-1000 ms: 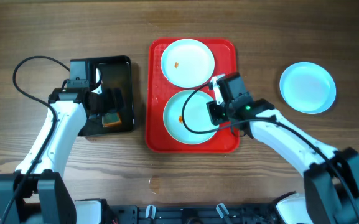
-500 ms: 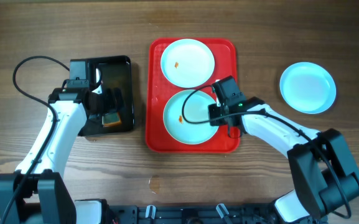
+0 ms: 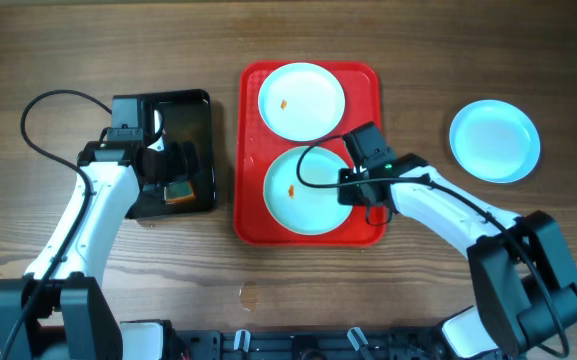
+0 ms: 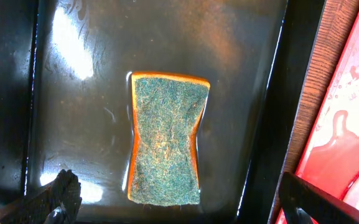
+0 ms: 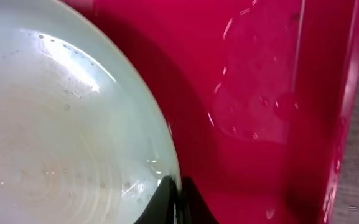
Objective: Clean dirty plates on tray and stack at the side
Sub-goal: 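Grasp the sponge in the black tray with the left gripper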
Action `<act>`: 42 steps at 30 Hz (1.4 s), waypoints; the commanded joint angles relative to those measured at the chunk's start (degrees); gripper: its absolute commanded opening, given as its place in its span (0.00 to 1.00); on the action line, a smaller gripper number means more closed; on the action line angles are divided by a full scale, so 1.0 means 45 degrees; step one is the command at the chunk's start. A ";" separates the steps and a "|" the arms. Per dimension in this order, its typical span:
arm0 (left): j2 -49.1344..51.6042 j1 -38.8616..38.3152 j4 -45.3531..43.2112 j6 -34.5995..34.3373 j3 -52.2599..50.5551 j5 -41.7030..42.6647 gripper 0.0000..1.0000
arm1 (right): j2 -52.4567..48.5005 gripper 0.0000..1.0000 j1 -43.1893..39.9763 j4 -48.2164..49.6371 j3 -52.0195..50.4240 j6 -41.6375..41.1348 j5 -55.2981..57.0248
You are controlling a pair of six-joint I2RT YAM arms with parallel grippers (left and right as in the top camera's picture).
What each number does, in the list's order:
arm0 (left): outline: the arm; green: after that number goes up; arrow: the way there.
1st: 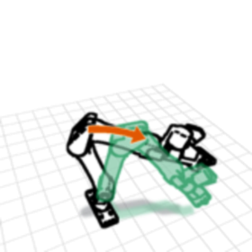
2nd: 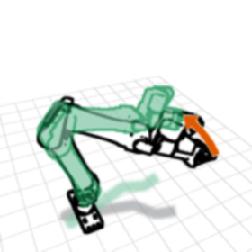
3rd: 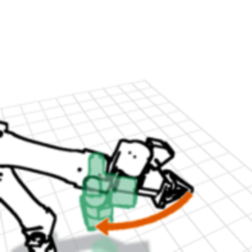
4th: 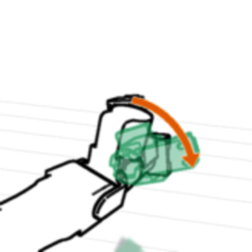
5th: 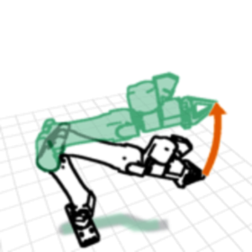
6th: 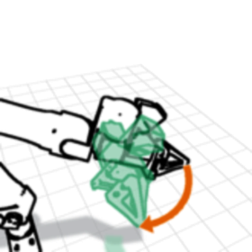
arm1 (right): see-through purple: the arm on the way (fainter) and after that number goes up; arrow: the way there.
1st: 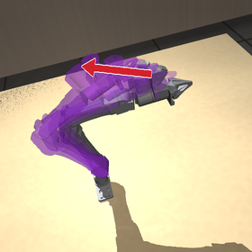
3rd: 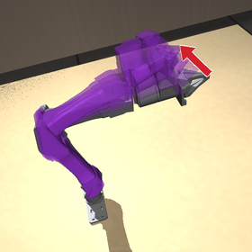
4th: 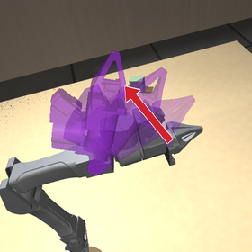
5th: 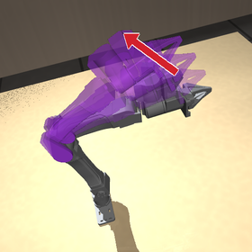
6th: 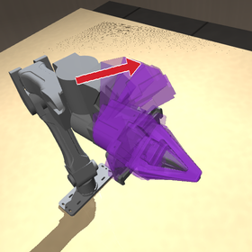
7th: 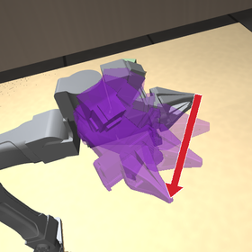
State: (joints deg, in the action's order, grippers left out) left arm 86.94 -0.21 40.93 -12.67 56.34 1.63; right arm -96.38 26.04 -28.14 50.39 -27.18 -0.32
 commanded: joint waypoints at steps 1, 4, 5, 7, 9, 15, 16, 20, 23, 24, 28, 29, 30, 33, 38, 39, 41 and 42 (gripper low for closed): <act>-0.0151 0.0049 0.0005 0.0107 -0.0019 0.0063 1.00 | 0.0180 0.04 0.0029 -0.0185 -0.0296 0.0384 0.0461; -0.0151 0.0049 0.0005 0.0107 -0.0019 0.0058 1.00 | 0.0209 0.04 0.0029 -0.0243 -0.0296 0.0384 0.0393; -0.0155 0.0049 0.0005 0.0107 -0.0019 0.0063 1.00 | 0.0209 0.04 0.0029 -0.0340 -0.0296 0.0389 0.0359; -0.0155 0.0049 0.0005 0.0102 -0.0019 0.0063 1.00 | 0.0209 0.04 0.0029 -0.0471 -0.0296 0.0495 0.0364; -0.0155 0.0049 0.0005 0.0102 -0.0019 0.0058 1.00 | 0.0209 0.04 0.0029 -0.0471 -0.0296 0.0729 0.0369; -0.0151 0.0049 -0.0010 -0.0160 -0.0019 0.0641 1.00 | 0.0209 0.04 0.0029 -0.0491 -0.0296 0.0714 0.0311; -0.0155 0.0049 0.0214 -0.0554 -0.0019 0.1282 1.00 | 0.0209 0.04 0.0029 -0.0500 -0.0296 0.0719 0.0316; -0.0151 0.0049 0.0646 -0.1059 -0.0019 0.2438 1.00 | 0.0209 0.04 0.0029 -0.0544 -0.0296 0.0719 0.0316; -0.0151 0.0049 0.1472 -0.1039 -0.0019 0.3060 1.00 | 0.0209 0.04 0.0029 -0.0534 -0.0296 0.0709 0.0311; -0.0151 0.0049 0.1656 -0.0996 -0.0019 0.3041 1.00 | 0.0209 0.04 0.0029 -0.0539 -0.0296 0.0709 0.0311; -0.0117 0.0049 0.1928 -0.1870 -0.0019 0.1088 0.57 | 0.0209 0.04 0.0029 -0.0529 -0.0296 0.0709 0.0316; -0.0083 0.0049 0.1914 -0.2356 -0.0019 0.0253 0.66 | 0.0209 0.04 0.0029 -0.0534 -0.0296 0.0709 0.0311; -0.0049 0.0049 0.1851 -0.2812 -0.0019 -0.0767 0.70 | 0.0209 0.04 0.0029 -0.0539 -0.0296 0.0704 0.0296; 0.0146 0.0049 0.1180 -0.2725 -0.0049 -0.1719 0.72 | 0.0209 0.04 0.0029 -0.0539 -0.0296 0.0675 0.0058; 0.0661 -0.0267 -0.0554 -0.2234 -0.0602 -0.1472 0.52 | 0.0209 0.04 0.0029 -0.0481 -0.0296 0.0665 0.0029; 0.0787 -0.0384 -0.0918 -0.2225 -0.0782 -0.1477 0.49 | 0.0209 0.04 0.0029 -0.0481 -0.0296 0.0670 0.0029; 0.1064 -0.0612 -0.1515 -0.2118 -0.1083 -0.1467 0.44 | 0.0209 0.04 0.0029 -0.0486 -0.0296 0.0665 0.0029; 0.1258 -0.0782 -0.1807 -0.1875 -0.1229 -0.1472 0.40 | 0.0209 0.04 0.0029 -0.0486 -0.0296 0.0665 0.0029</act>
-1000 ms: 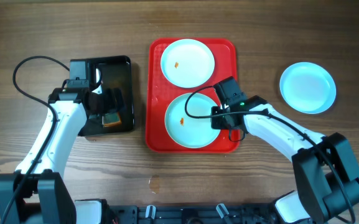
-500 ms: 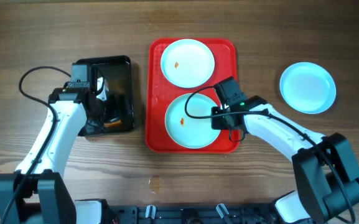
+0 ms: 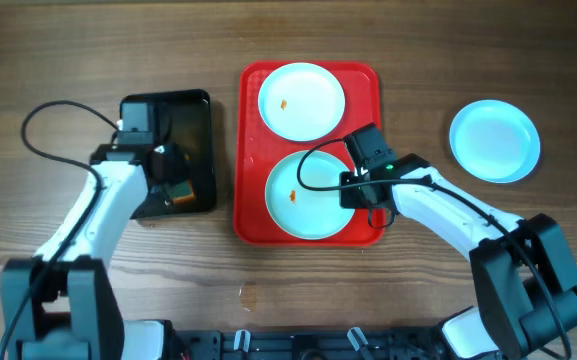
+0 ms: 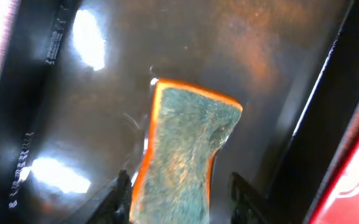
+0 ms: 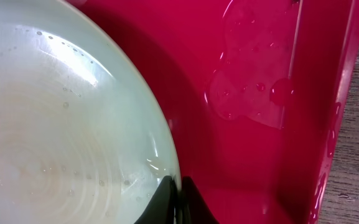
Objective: Clean dirty plates on tray and stack at the side
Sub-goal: 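Grasp the sponge in the black tray with the left gripper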
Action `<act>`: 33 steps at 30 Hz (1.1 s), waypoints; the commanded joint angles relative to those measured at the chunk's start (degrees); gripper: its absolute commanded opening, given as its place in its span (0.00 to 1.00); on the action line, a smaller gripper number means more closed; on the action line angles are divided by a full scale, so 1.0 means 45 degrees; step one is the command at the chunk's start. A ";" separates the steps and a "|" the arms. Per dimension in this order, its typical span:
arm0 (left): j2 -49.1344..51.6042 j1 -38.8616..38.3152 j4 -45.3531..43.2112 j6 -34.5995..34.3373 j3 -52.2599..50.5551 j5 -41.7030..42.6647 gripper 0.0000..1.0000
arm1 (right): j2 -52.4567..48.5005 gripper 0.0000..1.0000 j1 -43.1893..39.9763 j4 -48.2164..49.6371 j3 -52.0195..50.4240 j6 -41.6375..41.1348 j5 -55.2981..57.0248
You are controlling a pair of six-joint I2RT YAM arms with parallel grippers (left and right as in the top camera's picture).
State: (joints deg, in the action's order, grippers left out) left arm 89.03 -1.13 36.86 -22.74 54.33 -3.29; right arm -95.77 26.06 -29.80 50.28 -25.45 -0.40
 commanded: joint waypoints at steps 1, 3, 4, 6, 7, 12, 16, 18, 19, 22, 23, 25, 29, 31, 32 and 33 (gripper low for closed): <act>0.1166 -0.0903 -0.1336 0.0729 -0.0962 -0.0389 0.27 | 0.0073 0.05 0.0024 -0.0117 -0.0272 0.0287 0.0049; 0.1506 -0.1137 -0.1593 0.0729 -0.1015 -0.0393 0.07 | 0.0073 0.04 0.0024 -0.0112 -0.0272 0.0291 0.0049; 0.1676 -0.1224 -0.1681 0.0719 -0.1015 -0.0447 0.04 | 0.0073 0.04 0.0024 -0.0112 -0.0272 0.0287 0.0049; 0.1919 -0.1341 -0.1783 0.0714 -0.1015 -0.0505 0.04 | 0.0073 0.04 0.0024 -0.0117 -0.0272 0.0282 0.0049; 0.1948 -0.1365 -0.1778 0.0729 -0.1010 -0.0529 0.04 | 0.0073 0.04 0.0024 -0.0121 -0.0272 0.0287 0.0049; 0.1190 -0.1365 -0.0418 0.1637 -0.0024 -0.1083 0.04 | 0.0073 0.04 0.0024 -0.0131 -0.0272 0.0291 0.0049; -0.0019 -0.1370 0.1418 0.1632 0.1394 -0.1428 0.04 | 0.0073 0.04 0.0024 -0.0160 -0.0272 0.0287 0.0010; -0.0520 -0.1370 0.1481 0.1627 0.1457 -0.1423 0.04 | 0.0073 0.04 0.0024 -0.0160 -0.0272 0.0277 -0.0005; -0.0665 -0.1370 0.1491 0.1627 0.1452 -0.1428 0.04 | 0.0073 0.04 0.0024 -0.0160 -0.0272 0.0272 -0.0005; -0.0520 -0.1370 0.1428 0.1627 0.1311 -0.1438 0.09 | 0.0073 0.04 0.0024 -0.0155 -0.0272 0.0180 -0.0039; -0.0374 -0.1370 0.1341 0.1622 0.1137 -0.1438 0.10 | 0.0073 0.04 0.0024 -0.0151 -0.0272 0.0180 -0.0131; -0.0087 -0.1370 0.0991 0.1613 0.0753 -0.1428 0.16 | 0.0073 0.04 0.0024 -0.0146 -0.0272 0.0185 -0.0199; 0.0787 -0.1370 -0.0233 0.1554 -0.0316 -0.1423 0.36 | 0.0073 0.04 0.0024 -0.0097 -0.0272 0.0189 -0.0199; 0.1200 -0.1370 -0.0554 0.1535 -0.0695 -0.1423 0.38 | 0.0073 0.04 0.0024 -0.0092 -0.0272 0.0185 -0.0194; 0.1409 -0.1370 -0.0690 0.1535 -0.0845 -0.1418 0.38 | 0.0073 0.04 0.0024 -0.0092 -0.0272 0.0185 -0.0199; 0.1617 -0.1370 -0.0811 0.1535 -0.0962 -0.1375 0.34 | 0.0073 0.04 0.0024 -0.0092 -0.0272 0.0189 -0.0194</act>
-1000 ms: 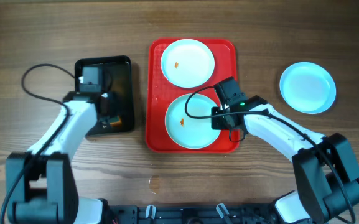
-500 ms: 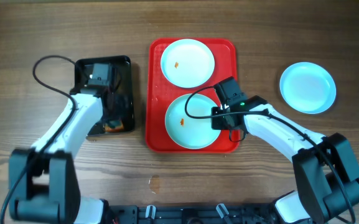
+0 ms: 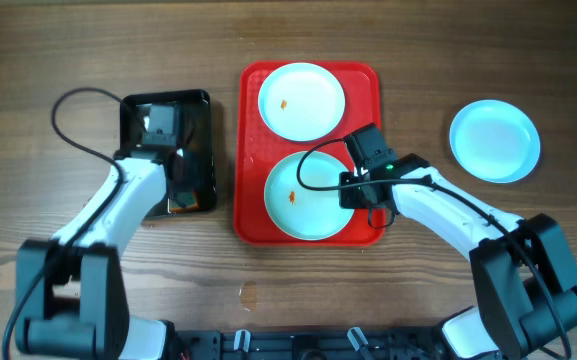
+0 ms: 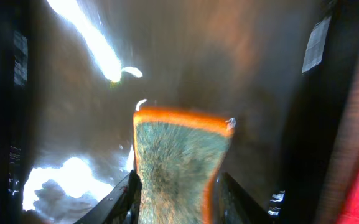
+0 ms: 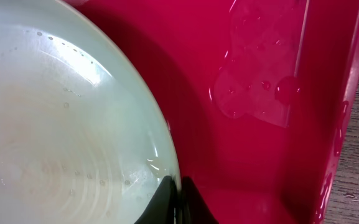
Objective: Clean dirty plates on tray and stack at the side
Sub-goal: 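Grasp the sponge in the black tray with the left gripper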
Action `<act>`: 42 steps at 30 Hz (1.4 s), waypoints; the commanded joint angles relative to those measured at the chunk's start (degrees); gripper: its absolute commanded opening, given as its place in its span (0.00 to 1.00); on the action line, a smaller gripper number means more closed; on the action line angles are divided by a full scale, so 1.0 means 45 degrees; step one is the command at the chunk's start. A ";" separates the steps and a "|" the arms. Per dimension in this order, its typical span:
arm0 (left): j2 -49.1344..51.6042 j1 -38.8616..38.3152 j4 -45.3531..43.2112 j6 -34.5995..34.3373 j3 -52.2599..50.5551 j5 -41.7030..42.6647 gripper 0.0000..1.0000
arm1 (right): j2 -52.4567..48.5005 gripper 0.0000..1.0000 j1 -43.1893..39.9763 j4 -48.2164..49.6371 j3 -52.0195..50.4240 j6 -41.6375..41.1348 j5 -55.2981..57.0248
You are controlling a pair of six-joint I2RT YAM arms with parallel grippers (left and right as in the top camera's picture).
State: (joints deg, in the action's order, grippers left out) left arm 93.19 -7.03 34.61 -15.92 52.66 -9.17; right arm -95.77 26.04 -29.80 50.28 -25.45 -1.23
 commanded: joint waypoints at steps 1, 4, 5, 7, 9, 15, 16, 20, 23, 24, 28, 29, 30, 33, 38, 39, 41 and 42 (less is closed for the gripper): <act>0.0928 -0.0058 -0.0447 0.0019 -0.0665 -0.0015 0.27 | 0.0073 0.04 0.0029 -0.0078 -0.0272 0.0189 -0.0015; 0.1122 -0.0058 -0.0505 0.0131 -0.0612 0.0117 0.04 | 0.0073 0.04 0.0029 -0.0049 -0.0272 0.0189 -0.0010; 0.1015 -0.0058 -0.0267 0.0126 -0.0495 0.0112 0.04 | 0.0073 0.04 0.0029 -0.0049 -0.0272 0.0189 -0.0010; 0.0733 -0.0058 0.0243 0.0136 -0.0155 0.0112 0.04 | 0.0073 0.04 0.0029 -0.0049 -0.0272 0.0189 -0.0010; 0.0257 -0.0058 0.0933 0.0175 0.0384 0.0058 0.04 | 0.0073 0.04 0.0029 -0.0049 -0.0272 0.0189 -0.0010; -0.1044 -0.0058 0.1409 0.0165 0.1020 0.0063 0.04 | 0.0073 0.04 0.0029 -0.0049 -0.0272 0.0185 -0.0010; -0.1049 -0.0053 0.1321 0.0160 0.1015 0.0063 0.04 | 0.0073 0.04 0.0029 -0.0044 -0.0272 0.0180 -0.0015; -0.0709 -0.0049 0.0355 0.0165 0.0461 0.0063 0.04 | 0.0073 0.04 0.0029 -0.0049 -0.0272 0.0185 -0.0015; -0.0097 -0.0049 -0.1025 0.0117 -0.0369 0.0073 0.04 | 0.0073 0.04 0.0029 -0.0044 -0.0272 0.0180 -0.0015; 0.0112 -0.0049 -0.1389 0.0117 -0.0568 0.0068 0.04 | 0.0073 0.04 0.0029 -0.0044 -0.0272 0.0180 -0.0015; 0.0874 -0.0049 -0.2074 0.0126 -0.0908 0.0068 0.04 | 0.0073 0.04 0.0029 -0.0039 -0.0272 0.0185 -0.0015; 0.0957 -0.0049 -0.2074 0.0121 -0.0908 0.0078 0.04 | 0.0073 0.04 0.0029 -0.0034 -0.0272 0.0185 -0.0015; 0.0967 -0.0049 -0.2055 0.0126 -0.0908 0.0121 0.04 | 0.0073 0.04 0.0029 -0.0010 -0.0272 0.0189 -0.0015; 0.0767 -0.0044 -0.1579 0.0160 -0.0675 0.0107 0.04 | 0.0073 0.04 0.0029 -0.0005 -0.0272 0.0189 -0.0015; -0.0597 -0.0044 0.0767 0.0170 0.0894 0.0068 0.04 | 0.0073 0.04 0.0029 -0.0005 -0.0272 0.0199 -0.0015; -0.0874 -0.0049 0.1049 0.0170 0.1107 0.0068 0.04 | 0.0073 0.04 0.0029 -0.0005 -0.0272 0.0209 -0.0015; -0.1447 -0.0058 0.1404 0.0112 0.1297 0.0175 0.04 | 0.0073 0.04 0.0029 -0.0005 -0.0272 0.0238 -0.0015; -0.1598 -0.0058 0.1491 0.0000 0.1292 0.0175 0.04 | 0.0073 0.04 0.0029 -0.0005 -0.0272 0.0238 -0.0015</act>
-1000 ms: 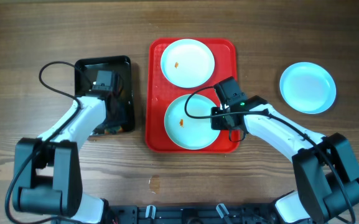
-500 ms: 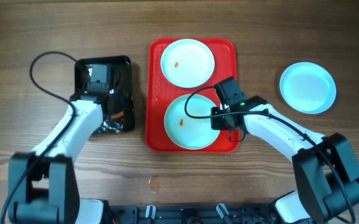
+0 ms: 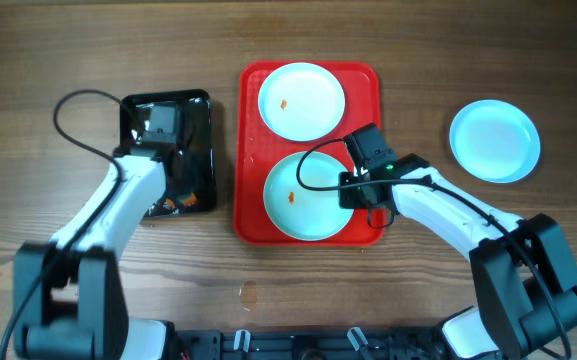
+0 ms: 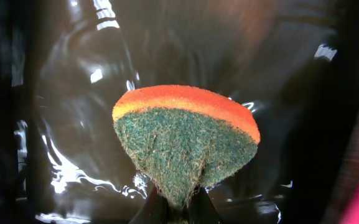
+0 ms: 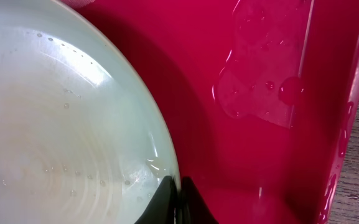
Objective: Clean dirty plates on tray and stack at the side
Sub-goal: 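Grasp the sponge in the black tray with the left gripper, then scrub the lower plate with the sponge in the left gripper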
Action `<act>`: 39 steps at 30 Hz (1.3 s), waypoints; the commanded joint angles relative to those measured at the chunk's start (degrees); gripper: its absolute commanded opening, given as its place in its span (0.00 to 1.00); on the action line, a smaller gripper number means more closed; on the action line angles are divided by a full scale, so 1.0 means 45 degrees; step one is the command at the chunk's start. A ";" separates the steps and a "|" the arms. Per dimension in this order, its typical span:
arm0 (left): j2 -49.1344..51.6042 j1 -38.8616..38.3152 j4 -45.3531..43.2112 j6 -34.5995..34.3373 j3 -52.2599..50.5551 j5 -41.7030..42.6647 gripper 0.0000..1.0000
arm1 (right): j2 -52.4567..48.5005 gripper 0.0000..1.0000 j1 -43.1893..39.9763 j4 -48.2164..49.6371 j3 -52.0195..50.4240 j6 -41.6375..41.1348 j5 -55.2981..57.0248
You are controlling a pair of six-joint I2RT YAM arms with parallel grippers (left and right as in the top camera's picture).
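Two dirty plates lie on the red tray (image 3: 251, 150): a white one (image 3: 301, 100) at the back and a pale green one (image 3: 303, 195) in front, each with orange specks. My right gripper (image 5: 178, 200) is shut on the green plate's (image 5: 61, 118) right rim. In the left wrist view my left gripper (image 4: 178, 208) is shut on the sponge (image 4: 185, 140), which is pinched into a fan with its green side facing the camera and orange edge on top, over the wet black tray (image 4: 73, 74).
A clean light-blue plate (image 3: 494, 140) lies on the wooden table at the right. The black tray (image 3: 200, 110) of water stands left of the red tray. Puddles of water sit on the red tray's floor (image 5: 266, 87).
My left gripper has closed tight on the sponge, now squeezed into a fan shape, where before it lay flat between the fingers. The right gripper and plate have not moved.
The sponge first lay flat in the black tray with my left gripper open above it. Then the fingers stood at both sides of it, and now they pinch it. My right gripper stayed shut on the green plate's rim throughout.
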State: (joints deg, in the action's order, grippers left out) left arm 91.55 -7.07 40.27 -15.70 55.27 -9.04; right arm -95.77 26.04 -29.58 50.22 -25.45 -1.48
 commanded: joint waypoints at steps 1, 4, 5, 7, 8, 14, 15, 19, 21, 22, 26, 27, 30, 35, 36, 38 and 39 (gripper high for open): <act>-0.1345 -0.0049 0.0306 -0.0136 0.0699 0.0136 0.04 | 0.0073 0.05 0.0029 -0.0049 -0.0257 0.0238 0.0039; -0.1243 -0.0039 -0.0010 -0.0126 0.0447 0.0058 0.04 | 0.0073 0.04 0.0029 -0.0005 -0.0257 0.0330 0.0039; -0.1132 -0.0039 -0.0369 -0.0121 0.0238 -0.0024 0.04 | 0.0073 0.04 0.0029 0.0019 -0.0257 0.0330 0.0044; -0.0748 -0.0039 -0.1137 -0.0121 -0.0214 -0.0155 0.04 | 0.0073 0.04 0.0029 0.0053 -0.0257 0.0330 0.0039; -0.0418 -0.0039 -0.1690 -0.0126 -0.0534 -0.0151 0.04 | 0.0073 0.04 0.0029 0.0053 -0.0257 0.0330 0.0034; 0.1064 -0.0039 -0.2380 -0.0117 -0.0971 -0.0155 0.04 | 0.0073 0.04 0.0029 0.0049 -0.0257 0.0330 0.0000; 0.1083 -0.0039 -0.2312 -0.0117 -0.0967 -0.0151 0.04 | 0.0073 0.04 0.0029 0.0049 -0.0257 0.0325 0.0000; 0.0461 -0.0039 -0.1180 -0.0117 -0.0316 -0.0155 0.04 | 0.0073 0.04 0.0029 0.0029 -0.0257 0.0335 -0.0010; -0.0083 -0.0039 -0.0355 -0.0117 0.0233 -0.0146 0.04 | 0.0073 0.04 0.0029 0.0049 -0.0257 0.0335 -0.0005; -0.0384 -0.0044 0.0039 -0.0121 0.0495 -0.0097 0.04 | 0.0073 0.04 0.0029 0.0053 -0.0257 0.0330 -0.0005; -0.1715 -0.0233 0.0753 -0.0126 0.1059 0.1821 0.04 | 0.0073 0.04 0.0029 0.0034 -0.0257 0.0374 -0.0015; -0.1977 -0.0355 0.0719 -0.0126 0.1059 0.2521 0.04 | 0.0073 0.05 0.0029 0.0044 -0.0257 0.0534 -0.0068; -0.2351 -0.1005 0.0695 -0.0136 0.1059 0.3599 0.04 | 0.0073 0.04 0.0029 0.0039 -0.0257 0.0690 -0.0253; -0.1996 -0.2705 0.0529 -0.1758 0.1054 0.3677 0.04 | 0.0073 0.04 0.0029 0.0092 -0.0257 0.0690 -0.0335; -0.1792 -0.3147 0.0291 -0.2089 0.1054 0.3677 0.04 | 0.0073 0.04 0.0029 0.0165 -0.0257 0.0777 -0.0335; -0.1399 -0.3827 -0.0155 -0.2497 0.1054 0.3682 0.04 | 0.0073 0.04 0.0029 0.0355 -0.0257 0.1010 -0.0335; -0.1180 -0.4153 -0.0384 -0.2861 0.1054 0.3701 0.04 | 0.0073 0.04 0.0029 0.0403 -0.0257 0.1005 -0.0330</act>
State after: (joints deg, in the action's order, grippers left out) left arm 83.11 -21.02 40.99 -21.91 59.53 5.50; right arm -95.77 26.06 -28.42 50.00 -23.07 -2.85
